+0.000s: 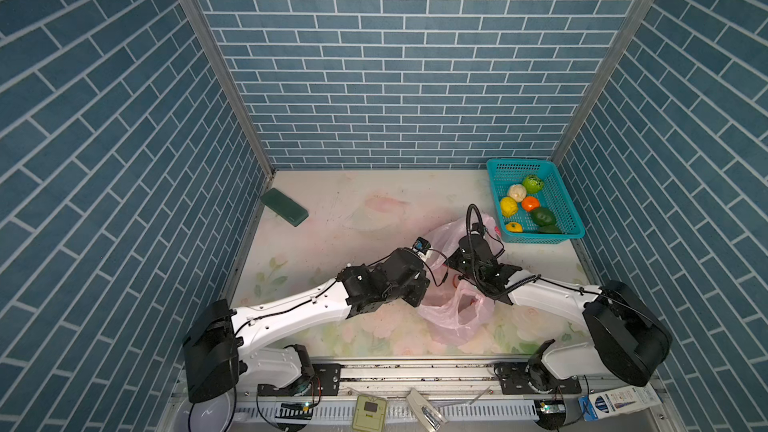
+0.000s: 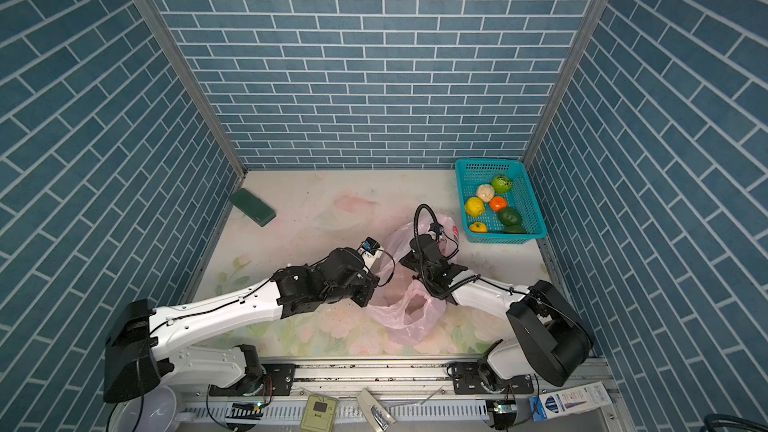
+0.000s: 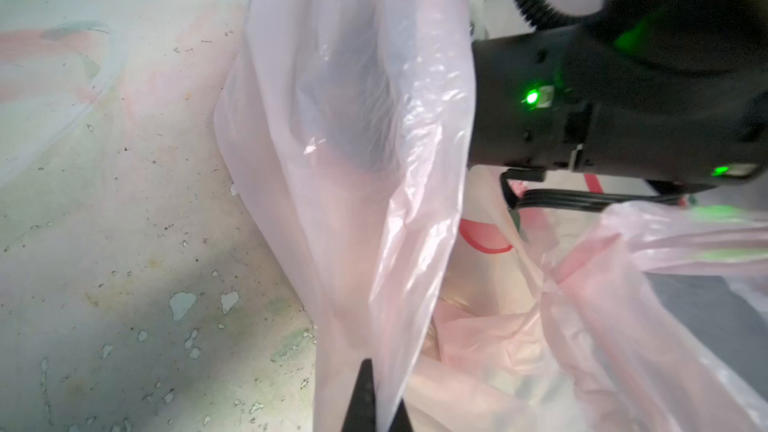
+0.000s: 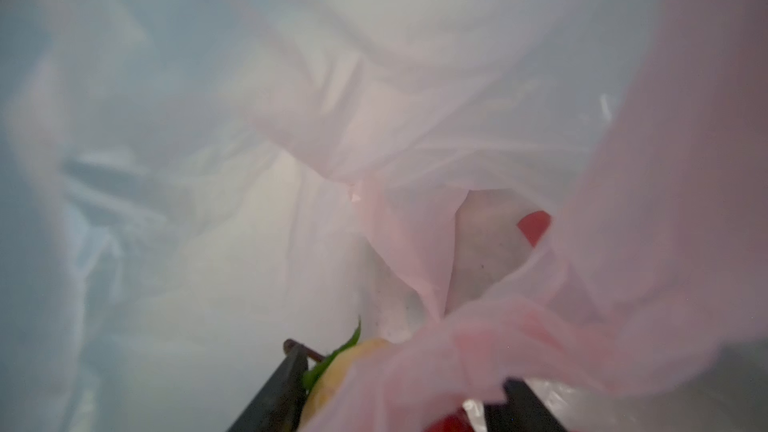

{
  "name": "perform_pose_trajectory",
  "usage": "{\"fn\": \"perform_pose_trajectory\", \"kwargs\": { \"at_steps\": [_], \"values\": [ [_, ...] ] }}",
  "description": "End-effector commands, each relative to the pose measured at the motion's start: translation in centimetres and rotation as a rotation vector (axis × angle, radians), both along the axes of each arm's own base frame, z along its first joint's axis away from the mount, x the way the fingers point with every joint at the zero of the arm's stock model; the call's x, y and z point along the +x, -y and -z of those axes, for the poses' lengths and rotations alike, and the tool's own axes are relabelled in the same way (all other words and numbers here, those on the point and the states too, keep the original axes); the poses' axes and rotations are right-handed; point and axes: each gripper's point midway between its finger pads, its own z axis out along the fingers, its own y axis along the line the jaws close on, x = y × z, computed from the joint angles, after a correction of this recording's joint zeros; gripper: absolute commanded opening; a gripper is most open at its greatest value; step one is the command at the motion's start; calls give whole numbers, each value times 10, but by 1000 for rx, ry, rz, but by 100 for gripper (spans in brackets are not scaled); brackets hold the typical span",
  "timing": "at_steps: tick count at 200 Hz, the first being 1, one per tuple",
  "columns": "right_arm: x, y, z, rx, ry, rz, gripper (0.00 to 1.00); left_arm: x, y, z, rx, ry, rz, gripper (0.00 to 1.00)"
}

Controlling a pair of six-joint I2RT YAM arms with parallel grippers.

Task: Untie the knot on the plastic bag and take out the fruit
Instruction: 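Close the right gripper on the red strawberry inside the bag, then lift the strawberry out of the bag and carry it over the teal basket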

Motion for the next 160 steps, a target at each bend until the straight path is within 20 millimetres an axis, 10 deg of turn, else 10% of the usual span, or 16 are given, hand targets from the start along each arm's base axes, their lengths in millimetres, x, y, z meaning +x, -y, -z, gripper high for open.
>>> {"fn": "perform_pose_trajectory", "kwargs": {
  "at_steps": [1, 160],
  "values": [
    [-14, 1, -2, 31, -32, -19, 52, 5, -5, 3, 55, 32, -10, 0],
    [-103, -20, -31, -152, -62, -413, 51, 58, -5, -37, 81, 187, -118, 0]
  ]
}}
